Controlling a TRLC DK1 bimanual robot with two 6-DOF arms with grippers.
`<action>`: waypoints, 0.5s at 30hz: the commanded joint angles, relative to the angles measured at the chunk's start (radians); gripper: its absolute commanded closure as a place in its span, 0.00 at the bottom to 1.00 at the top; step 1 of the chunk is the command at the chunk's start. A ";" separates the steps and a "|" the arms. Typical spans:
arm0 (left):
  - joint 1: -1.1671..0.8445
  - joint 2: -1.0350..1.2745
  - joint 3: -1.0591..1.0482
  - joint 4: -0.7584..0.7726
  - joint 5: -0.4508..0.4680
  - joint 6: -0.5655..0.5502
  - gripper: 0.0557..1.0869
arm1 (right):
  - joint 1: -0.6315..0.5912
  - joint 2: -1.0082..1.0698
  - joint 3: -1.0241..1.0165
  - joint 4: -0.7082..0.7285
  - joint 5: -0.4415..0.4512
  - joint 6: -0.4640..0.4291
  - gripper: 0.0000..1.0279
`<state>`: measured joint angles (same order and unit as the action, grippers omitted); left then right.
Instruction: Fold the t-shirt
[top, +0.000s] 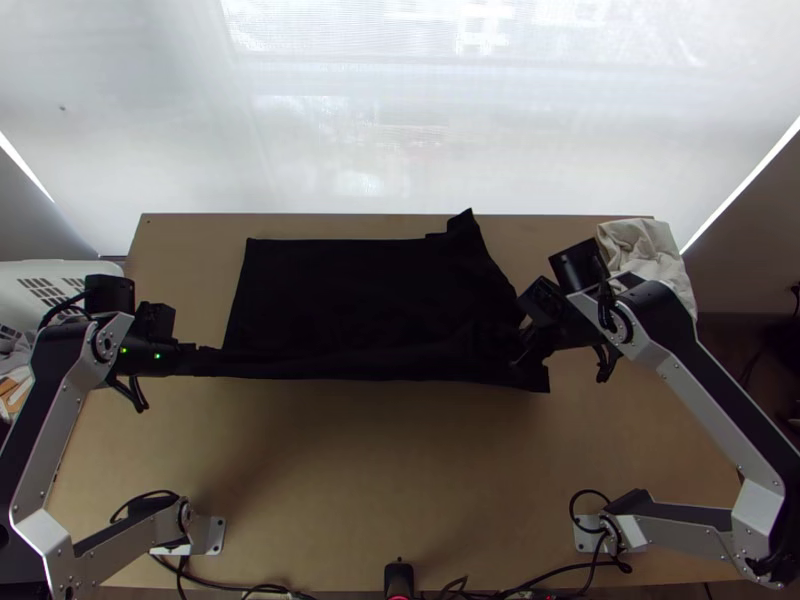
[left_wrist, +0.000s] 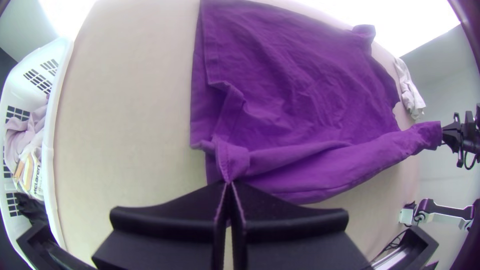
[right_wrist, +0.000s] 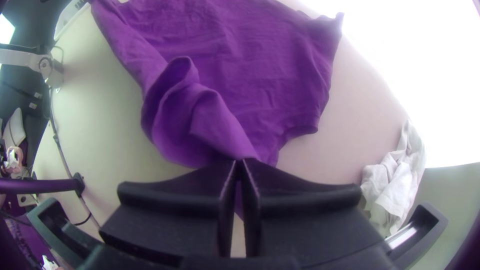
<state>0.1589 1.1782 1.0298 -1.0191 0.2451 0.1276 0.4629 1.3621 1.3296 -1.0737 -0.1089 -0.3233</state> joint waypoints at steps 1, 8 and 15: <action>0.025 0.086 0.019 0.034 0.002 0.015 0.97 | -0.036 0.118 0.077 0.031 0.000 -0.017 0.97; 0.028 0.147 0.073 0.051 0.003 0.018 0.97 | -0.052 0.189 0.131 0.031 0.000 -0.030 0.97; 0.019 0.186 0.138 0.051 0.003 0.009 0.97 | -0.064 0.209 0.160 0.034 0.000 -0.030 0.97</action>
<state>0.1837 1.3224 1.1088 -0.9726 0.2478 0.1429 0.4133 1.5379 1.4502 -1.0435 -0.1093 -0.3496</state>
